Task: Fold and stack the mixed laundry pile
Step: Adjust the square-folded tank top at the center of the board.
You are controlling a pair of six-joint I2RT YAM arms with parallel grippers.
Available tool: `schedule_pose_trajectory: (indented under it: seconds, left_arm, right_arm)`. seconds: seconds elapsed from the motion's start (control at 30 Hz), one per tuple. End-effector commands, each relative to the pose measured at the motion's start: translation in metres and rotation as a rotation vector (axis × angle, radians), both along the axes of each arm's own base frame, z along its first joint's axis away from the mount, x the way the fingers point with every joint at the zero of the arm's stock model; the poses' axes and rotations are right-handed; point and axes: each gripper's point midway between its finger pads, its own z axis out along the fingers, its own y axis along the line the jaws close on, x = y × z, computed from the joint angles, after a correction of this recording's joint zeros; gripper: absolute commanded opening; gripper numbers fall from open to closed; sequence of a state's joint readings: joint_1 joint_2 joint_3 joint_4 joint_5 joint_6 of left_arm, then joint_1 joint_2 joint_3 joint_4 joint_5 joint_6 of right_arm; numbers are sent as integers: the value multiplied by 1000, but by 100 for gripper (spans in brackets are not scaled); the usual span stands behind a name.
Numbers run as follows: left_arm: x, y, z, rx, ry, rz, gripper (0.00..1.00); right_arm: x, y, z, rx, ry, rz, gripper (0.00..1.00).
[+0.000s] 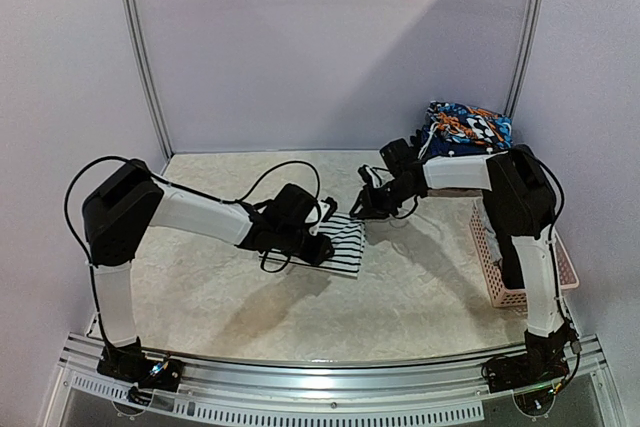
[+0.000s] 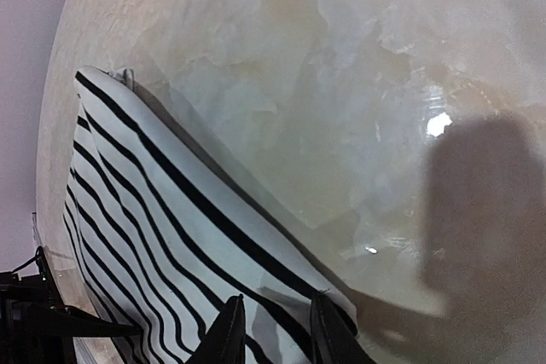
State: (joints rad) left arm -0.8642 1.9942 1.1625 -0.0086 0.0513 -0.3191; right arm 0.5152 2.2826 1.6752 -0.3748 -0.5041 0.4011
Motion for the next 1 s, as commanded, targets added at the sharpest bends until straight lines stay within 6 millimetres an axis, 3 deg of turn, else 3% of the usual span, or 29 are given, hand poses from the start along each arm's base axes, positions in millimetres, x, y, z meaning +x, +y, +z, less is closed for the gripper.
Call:
schedule_pose_trajectory:
  seconds: [0.0, 0.2, 0.37, 0.7, 0.97]
  left_arm:
    - [-17, -4, -19, -8, 33, -27, 31]
    - [-24, -4, -26, -11, 50, -26, 31]
    - [-28, -4, -11, -23, 26, -29, 31]
    - [-27, 6, 36, -57, -59, 7, 33]
    - [-17, 33, 63, 13, -142, 96, 35]
  right_arm:
    - [3, -9, -21, -15, 41, 6, 27]
    - [6, -13, -34, -43, 53, 16, 27]
    - [6, -13, -29, -50, 48, 24, 28]
    - [7, -7, 30, -10, -46, 43, 34]
    - [-10, 4, 76, -7, -126, 82, 37]
